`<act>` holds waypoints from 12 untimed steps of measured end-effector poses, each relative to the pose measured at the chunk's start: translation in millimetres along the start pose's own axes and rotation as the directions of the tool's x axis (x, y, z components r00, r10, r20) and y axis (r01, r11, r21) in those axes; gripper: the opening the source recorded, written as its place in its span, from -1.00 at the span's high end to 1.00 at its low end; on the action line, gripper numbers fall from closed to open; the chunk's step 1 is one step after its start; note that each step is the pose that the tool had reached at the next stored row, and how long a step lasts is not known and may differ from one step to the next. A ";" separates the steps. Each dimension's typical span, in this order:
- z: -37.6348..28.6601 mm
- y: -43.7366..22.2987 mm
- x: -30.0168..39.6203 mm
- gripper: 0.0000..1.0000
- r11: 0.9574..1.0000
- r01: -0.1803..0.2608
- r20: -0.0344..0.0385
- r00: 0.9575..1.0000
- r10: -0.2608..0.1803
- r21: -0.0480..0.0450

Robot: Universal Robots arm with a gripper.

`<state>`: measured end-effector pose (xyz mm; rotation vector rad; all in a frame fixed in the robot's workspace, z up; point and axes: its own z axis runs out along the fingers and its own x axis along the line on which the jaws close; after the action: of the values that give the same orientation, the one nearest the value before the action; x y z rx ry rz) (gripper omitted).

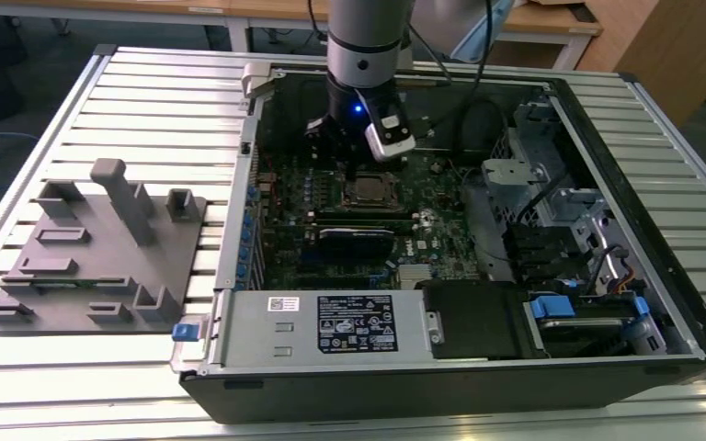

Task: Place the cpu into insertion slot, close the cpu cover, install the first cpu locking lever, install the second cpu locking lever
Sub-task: 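Close the cpu cover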

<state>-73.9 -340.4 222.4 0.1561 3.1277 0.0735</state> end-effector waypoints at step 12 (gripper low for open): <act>-1.6 0.7 -5.7 0.80 1.000 0.000 0.000 1.000 0.000 0.000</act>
<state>-68.2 -340.4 224.1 0.1560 3.1276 0.0737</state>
